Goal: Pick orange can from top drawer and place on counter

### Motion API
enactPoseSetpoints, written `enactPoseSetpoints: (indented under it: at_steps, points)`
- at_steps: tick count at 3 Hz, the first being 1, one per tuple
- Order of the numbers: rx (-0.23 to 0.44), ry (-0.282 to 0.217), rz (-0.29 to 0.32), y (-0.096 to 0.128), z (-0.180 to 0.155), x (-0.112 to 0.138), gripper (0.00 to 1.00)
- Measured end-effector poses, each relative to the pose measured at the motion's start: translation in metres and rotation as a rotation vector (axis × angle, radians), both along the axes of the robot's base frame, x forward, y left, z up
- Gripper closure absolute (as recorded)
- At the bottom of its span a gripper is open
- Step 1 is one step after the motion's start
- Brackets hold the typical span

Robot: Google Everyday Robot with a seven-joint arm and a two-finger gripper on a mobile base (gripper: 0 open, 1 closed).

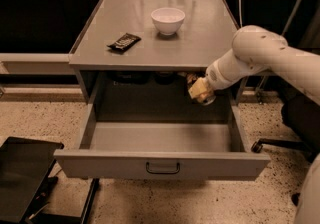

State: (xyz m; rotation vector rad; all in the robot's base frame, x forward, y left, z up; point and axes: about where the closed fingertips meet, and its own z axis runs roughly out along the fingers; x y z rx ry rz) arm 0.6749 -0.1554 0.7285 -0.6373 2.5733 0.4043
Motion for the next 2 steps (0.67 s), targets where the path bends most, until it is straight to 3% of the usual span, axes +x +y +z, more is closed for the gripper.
enactPoseSetpoints:
  at_steps: [1, 2]
  points:
    - [0.020, -0.031, 0.014, -0.0032, 0.0217, 0.0037, 1.00]
    - [0.021, -0.032, 0.014, -0.0042, 0.0224, 0.0021, 1.00]
